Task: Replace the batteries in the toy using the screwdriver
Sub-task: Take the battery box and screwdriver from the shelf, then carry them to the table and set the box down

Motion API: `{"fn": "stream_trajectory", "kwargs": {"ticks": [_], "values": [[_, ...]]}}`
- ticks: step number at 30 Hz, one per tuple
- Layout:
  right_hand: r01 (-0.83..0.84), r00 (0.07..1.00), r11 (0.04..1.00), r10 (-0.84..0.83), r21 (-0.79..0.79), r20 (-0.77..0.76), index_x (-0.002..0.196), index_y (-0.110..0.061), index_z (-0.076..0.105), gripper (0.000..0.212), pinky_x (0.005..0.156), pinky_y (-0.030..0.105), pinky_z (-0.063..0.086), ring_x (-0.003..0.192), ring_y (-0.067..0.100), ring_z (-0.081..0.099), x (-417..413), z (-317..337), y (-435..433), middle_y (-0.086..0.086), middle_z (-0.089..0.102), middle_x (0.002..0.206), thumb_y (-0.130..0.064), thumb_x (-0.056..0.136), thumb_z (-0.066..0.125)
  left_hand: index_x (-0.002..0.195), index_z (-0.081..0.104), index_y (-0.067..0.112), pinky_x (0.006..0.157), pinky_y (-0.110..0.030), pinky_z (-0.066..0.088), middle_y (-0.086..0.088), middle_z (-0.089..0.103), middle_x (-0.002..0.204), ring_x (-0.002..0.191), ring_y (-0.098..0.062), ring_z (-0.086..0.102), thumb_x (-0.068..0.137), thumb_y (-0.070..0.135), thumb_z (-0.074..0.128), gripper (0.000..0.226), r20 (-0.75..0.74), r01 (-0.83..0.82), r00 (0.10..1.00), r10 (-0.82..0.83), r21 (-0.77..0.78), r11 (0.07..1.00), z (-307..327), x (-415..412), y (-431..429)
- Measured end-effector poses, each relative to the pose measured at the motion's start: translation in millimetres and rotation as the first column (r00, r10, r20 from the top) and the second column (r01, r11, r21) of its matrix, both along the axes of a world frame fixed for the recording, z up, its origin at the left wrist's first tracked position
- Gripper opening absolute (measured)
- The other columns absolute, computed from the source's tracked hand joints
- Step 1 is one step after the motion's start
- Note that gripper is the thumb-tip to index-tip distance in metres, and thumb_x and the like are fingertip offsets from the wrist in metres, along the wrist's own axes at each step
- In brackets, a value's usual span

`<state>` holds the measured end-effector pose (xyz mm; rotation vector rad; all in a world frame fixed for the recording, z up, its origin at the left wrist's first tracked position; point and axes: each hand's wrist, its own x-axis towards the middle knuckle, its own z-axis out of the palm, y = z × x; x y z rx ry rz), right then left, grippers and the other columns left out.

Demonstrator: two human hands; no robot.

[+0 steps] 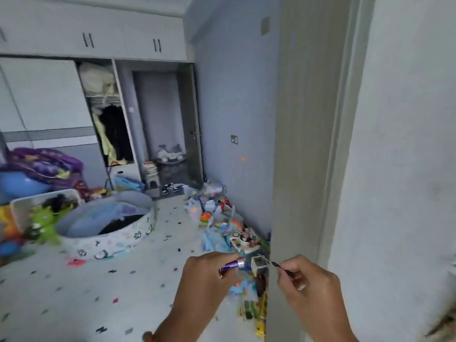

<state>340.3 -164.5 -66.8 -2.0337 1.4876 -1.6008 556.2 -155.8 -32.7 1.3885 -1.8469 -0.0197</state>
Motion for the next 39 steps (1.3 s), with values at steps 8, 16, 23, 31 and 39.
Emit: {"fn": "stream_trajectory", "kwargs": {"ticks": [8,16,23,31,39], "values": [[-0.267,0.964,0.964,0.267,0.000,0.003,0.069,-0.021,0.071,0.025,0.052,0.022,0.054,0.055,0.002,0.065,200,9,-106,-0.016,0.066,0.058,0.001,0.073,0.082,0.074,0.066,0.028,0.049,-0.010,0.036,0.009,0.050,0.054,0.051,-0.010,0.041,0.075,0.016,0.078,0.018,0.064,-0.311,0.947,0.314,-0.060,0.949,0,197,-51],[-0.478,0.878,0.878,0.478,-0.006,0.017,0.069,-0.019,0.069,0.022,0.053,0.021,0.051,0.057,0.007,0.064,357,5,-225,-0.013,0.066,0.058,-0.001,0.075,0.080,0.084,0.075,0.034,0.050,-0.021,0.050,0.014,0.068,0.062,0.051,-0.005,0.060,0.078,0.025,0.075,0.011,0.029,-0.511,0.858,0.512,-0.048,0.858,-8,330,-127],[-0.626,0.780,0.777,0.625,-0.059,-0.035,0.068,-0.020,0.066,0.025,0.046,0.024,0.050,0.048,0.006,0.060,491,14,-350,-0.015,0.062,0.053,-0.001,0.074,0.081,0.076,0.072,0.030,0.046,-0.010,0.034,0.011,0.058,0.056,0.048,-0.005,0.051,0.074,0.014,0.077,0.017,-0.009,-0.701,0.713,0.701,-0.027,0.713,0,439,-208],[-0.776,0.630,0.628,0.776,-0.064,-0.026,0.069,-0.020,0.069,0.024,0.053,0.017,0.049,0.052,0.006,0.060,681,4,-432,-0.011,0.065,0.058,-0.002,0.072,0.084,0.070,0.067,0.023,0.046,-0.025,0.042,0.003,0.053,0.052,0.046,-0.014,0.049,0.076,0.018,0.065,0.008,-0.023,-0.863,0.504,0.863,-0.058,0.503,-8,589,-258],[-0.872,0.488,0.486,0.873,-0.059,-0.027,0.073,-0.020,0.069,0.021,0.052,0.017,0.051,0.055,0.003,0.063,862,0,-500,-0.016,0.066,0.060,-0.005,0.076,0.082,0.060,0.055,0.017,0.045,-0.019,0.022,0.000,0.038,0.049,0.052,-0.012,0.024,0.077,0.018,0.070,0.022,0.000,-0.928,0.368,0.930,-0.065,0.367,-18,746,-318]]}}
